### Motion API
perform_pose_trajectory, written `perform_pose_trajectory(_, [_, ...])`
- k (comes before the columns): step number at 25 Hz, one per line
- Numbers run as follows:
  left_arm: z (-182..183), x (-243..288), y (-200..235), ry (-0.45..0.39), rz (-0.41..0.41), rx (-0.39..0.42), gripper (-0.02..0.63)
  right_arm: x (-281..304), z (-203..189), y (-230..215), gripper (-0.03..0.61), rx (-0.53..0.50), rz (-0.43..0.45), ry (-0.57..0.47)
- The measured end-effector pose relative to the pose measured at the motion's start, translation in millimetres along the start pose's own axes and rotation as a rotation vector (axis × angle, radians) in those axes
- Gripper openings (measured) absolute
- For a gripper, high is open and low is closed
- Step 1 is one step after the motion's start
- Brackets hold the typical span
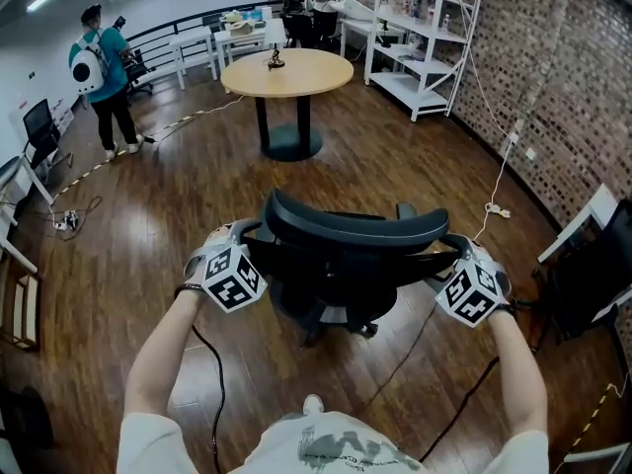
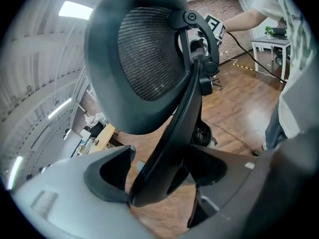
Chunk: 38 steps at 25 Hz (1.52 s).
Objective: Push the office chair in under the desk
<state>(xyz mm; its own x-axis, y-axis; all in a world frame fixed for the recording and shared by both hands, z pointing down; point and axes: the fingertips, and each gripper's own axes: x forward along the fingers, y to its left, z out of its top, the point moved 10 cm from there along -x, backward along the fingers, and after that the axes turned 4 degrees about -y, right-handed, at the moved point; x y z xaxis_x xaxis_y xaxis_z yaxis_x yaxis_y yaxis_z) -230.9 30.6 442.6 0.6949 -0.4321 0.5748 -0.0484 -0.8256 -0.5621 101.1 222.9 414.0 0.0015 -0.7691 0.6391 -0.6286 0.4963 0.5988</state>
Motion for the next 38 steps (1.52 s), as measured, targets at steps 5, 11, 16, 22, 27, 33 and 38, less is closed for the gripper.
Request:
perform_pose_trajectory(5, [3.9,15.2,-3.3,0.011,-0.017,0.058,0.359,9.8,-8.5,-5.2,0.325,-0.004,0.024,0.051])
perform_pose_trajectory(11, [5.4,19.5,-4.1,0.021,-0.038,0.115,0.327,29.5,-4.8,4.9,0.265,-0.009,0.047,0.068])
perform_pose_trajectory(16, [3.0,38.3,-4.0,0.074,0.023,0.258,0.25,37.1,-4.0,1.1,0.261,-0.027,0.019,0.093])
perform_pose_trajectory(22, [1.8,60.7,6.8,0.072,0.01,0.287,0.223,57.2,-11.1,-9.1,0.256,-0.03,-0.043,0.111])
perform_pose_trajectory(27, [10.7,81.8,29.6,0.091,-0.03,0.289,0.218,70.4,-13.7,-33.0,0.256,-0.023,-0.069,0.099])
perform_pose_trajectory(33, [13.8,110.7,47.3,0.109,-0.074,0.334,0.175,92.1,-22.0,-57.5,0.256,-0.027,-0.068,0.081])
perform_pose_trajectory(38, [22.3,129.8,57.6,0.111,-0.066,0.34,0.163,102.2,-30.8,-78.6,0.256,-0.043,-0.067,0.063])
